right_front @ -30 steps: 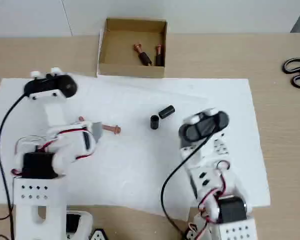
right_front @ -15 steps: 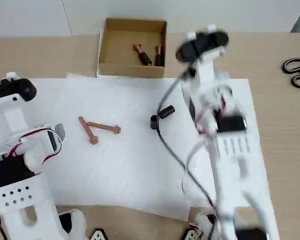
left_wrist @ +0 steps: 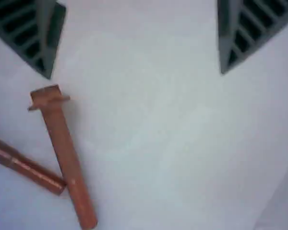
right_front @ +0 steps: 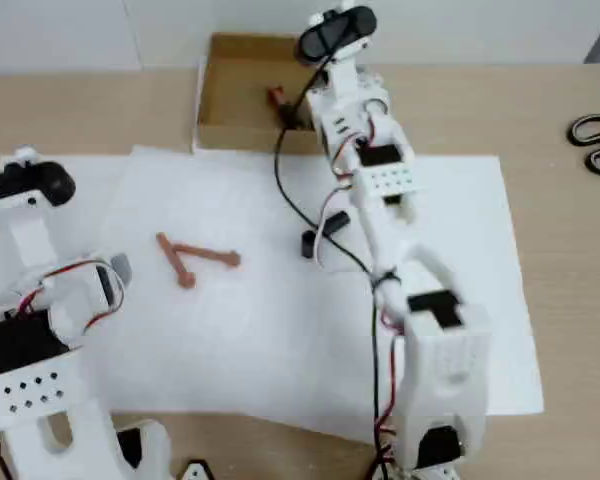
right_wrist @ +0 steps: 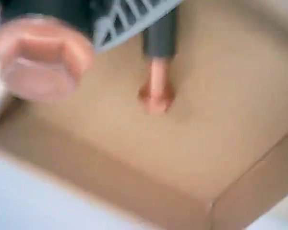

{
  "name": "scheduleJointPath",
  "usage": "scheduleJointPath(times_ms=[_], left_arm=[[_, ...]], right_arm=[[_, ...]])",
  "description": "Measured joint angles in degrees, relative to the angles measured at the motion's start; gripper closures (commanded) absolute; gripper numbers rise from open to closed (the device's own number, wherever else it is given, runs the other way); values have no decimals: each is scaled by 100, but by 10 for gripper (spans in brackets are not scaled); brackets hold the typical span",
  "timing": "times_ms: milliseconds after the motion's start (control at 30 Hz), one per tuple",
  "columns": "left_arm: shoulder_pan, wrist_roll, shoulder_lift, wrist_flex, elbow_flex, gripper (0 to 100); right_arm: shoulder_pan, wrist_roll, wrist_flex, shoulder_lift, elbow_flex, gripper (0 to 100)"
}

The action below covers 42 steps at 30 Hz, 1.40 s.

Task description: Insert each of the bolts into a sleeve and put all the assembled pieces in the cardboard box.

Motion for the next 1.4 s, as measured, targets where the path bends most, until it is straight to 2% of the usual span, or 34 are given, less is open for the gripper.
scheduleJointPath(times_ms=[200,333,633,767,900,1033,1400], left_arm=[[0,-18,0,0,18,785],[0,-9,0,0,18,785],[0,0,0,0,18,785],[0,0,0,0,18,785],[0,0,0,0,18,785],[0,0,0,0,18,785],[0,0,0,0,18,785]], right_arm=[[-97,0,-1301,1670,-888,995],[-193,18,-1679,2391,-1301,995],[-264,18,-1758,2857,-1688,985],[-290,26,-1758,2857,-1688,879],[-299,510,-1758,2875,-1688,798],[-273,879,-1793,2866,-1758,800],[-290,967,-1793,2866,-2444,800]])
